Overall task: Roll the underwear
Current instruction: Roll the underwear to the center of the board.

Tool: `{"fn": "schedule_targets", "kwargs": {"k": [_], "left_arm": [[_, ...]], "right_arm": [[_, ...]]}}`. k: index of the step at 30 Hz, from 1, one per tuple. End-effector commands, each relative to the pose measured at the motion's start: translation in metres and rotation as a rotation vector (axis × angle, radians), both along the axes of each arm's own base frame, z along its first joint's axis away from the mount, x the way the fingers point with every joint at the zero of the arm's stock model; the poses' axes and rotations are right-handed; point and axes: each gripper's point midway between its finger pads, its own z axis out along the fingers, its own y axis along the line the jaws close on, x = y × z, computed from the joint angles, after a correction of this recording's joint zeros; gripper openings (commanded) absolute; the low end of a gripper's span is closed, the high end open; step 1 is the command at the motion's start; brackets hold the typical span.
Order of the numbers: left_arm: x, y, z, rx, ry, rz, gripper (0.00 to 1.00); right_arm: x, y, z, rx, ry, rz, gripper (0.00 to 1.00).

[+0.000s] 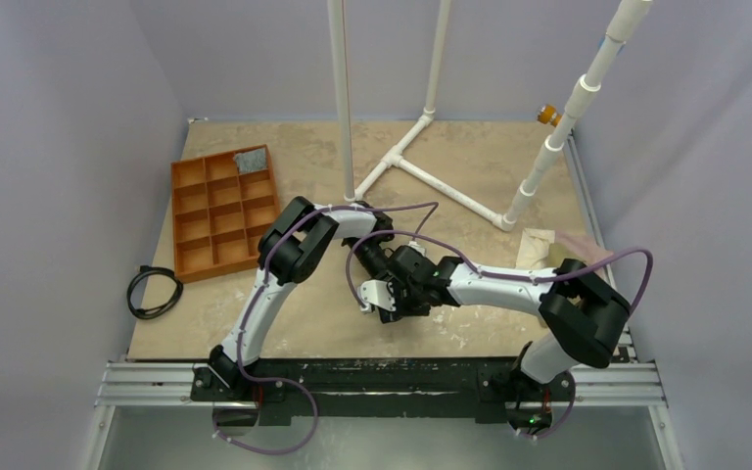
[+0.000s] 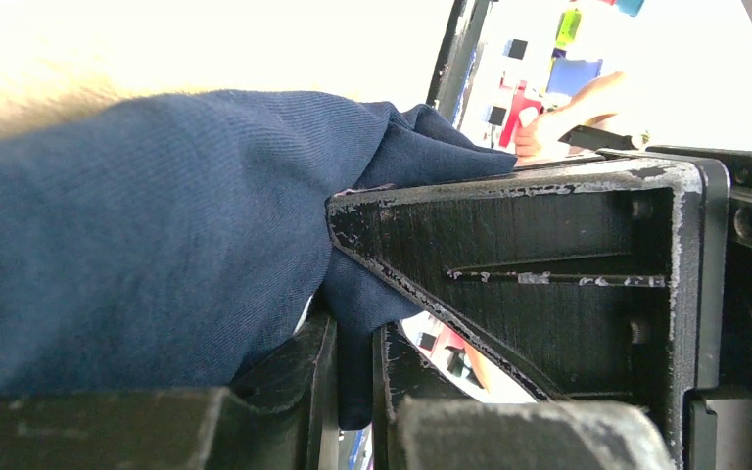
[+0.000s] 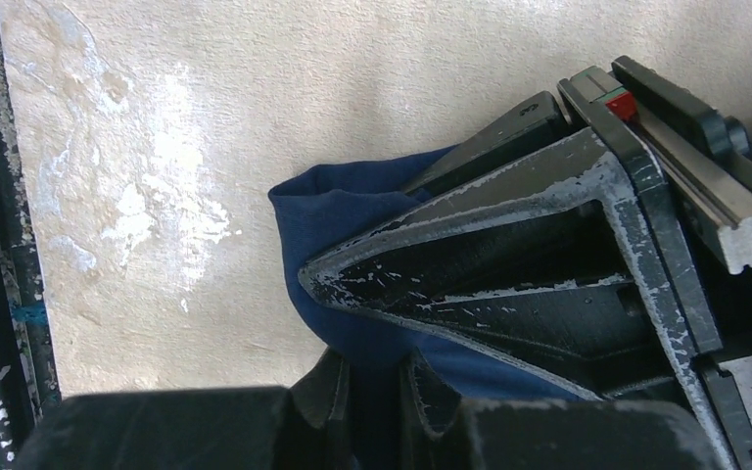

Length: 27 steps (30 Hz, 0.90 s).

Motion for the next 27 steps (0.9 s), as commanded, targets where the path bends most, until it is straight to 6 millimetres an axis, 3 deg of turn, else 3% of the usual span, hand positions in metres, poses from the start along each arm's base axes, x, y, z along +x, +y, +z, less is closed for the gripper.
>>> {"fn": "schedule_targets", "kwargs": {"k": [1,8,18,27], "left_arm": [[0.012,0.017,-0.040,0.087,-0.101,-0.019,0.10],[0.022,0.017,-0.020,0.085,-0.148,-0.007,0.20],[0.035,0.033,0.000,0.120,-0.233,-0.015,0.38],[0.046,0.045,0.018,0.127,-0.250,0.032,0.43]], "right_arm": [[-0.017,-0.007,-0.016,-0.043,0.085,0.019,0.00],[-0.028,-0.015,-0.015,-0.075,0.141,0.007,0.00],[-0.039,-0.021,-0.012,-0.092,0.199,-0.026,0.00],[-0.041,-0.021,-0.010,-0.086,0.208,-0.052,0.00]]}}
